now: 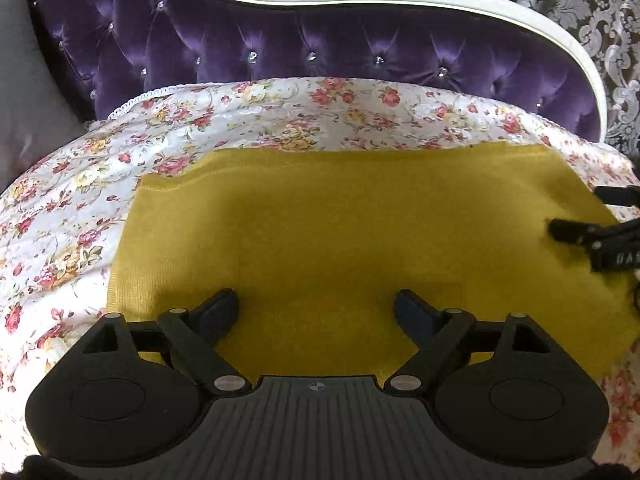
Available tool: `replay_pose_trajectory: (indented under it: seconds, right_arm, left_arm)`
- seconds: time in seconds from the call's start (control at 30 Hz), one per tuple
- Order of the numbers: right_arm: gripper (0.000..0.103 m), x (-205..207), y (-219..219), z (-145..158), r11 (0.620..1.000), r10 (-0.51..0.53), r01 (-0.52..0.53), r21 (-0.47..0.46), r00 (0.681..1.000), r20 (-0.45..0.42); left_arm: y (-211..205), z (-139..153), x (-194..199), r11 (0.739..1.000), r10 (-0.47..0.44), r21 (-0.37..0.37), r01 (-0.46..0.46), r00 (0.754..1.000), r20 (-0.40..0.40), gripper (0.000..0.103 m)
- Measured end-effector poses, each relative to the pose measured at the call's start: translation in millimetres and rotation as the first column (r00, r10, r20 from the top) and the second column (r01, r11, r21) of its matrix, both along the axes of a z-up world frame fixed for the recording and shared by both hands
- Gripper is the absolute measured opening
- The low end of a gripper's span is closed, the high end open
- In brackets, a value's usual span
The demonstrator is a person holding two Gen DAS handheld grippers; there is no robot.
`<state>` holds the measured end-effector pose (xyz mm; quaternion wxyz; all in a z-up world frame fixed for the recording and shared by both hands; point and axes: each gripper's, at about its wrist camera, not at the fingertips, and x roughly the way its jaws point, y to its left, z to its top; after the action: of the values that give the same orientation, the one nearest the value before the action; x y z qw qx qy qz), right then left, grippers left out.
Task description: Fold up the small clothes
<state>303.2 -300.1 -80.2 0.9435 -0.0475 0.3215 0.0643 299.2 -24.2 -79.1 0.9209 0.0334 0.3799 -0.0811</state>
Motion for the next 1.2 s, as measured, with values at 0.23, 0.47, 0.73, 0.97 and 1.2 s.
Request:
replay_pose_trajectory:
  seconds: [0.23, 0.47, 0.73, 0.97, 1.2]
  right_arm:
    - [0.102, 4, -54, -6, 0.975, -0.100, 0.111, 0.193, 0.993, -0.069]
    - [0.102, 4, -69, -14, 0.932, -0.113, 0.139, 0.335, 0.989, -0.096]
    - [0.102, -8, -112, -11, 0.873, -0.187, 0.216, 0.438, 0.976, -0.109]
    - [0.102, -54, -142, -2, 0.774, -0.100, 0.093, 0.627, 0.995, -0.024]
    - [0.102, -74, -126, -18, 0.743, 0.040, -0.006, 0.669, 0.999, -0.035]
  left_arm:
    - [-2, 0, 3, 1.000, 0.004, 0.002, -0.004, 1.000, 0.001, 0.087]
    - [-2, -1, 2, 1.000, 0.001, -0.007, -0.001, 1.000, 0.009, 0.091]
    - [-5, -3, -1, 1.000, 0.008, -0.023, -0.007, 0.999, 0.038, 0.099]
    - [-5, -4, -3, 1.000, -0.003, -0.021, 0.004, 0.999, 0.050, 0.099]
    - [-5, -3, 0, 1.000, -0.007, -0.011, 0.007, 1.000, 0.030, 0.100]
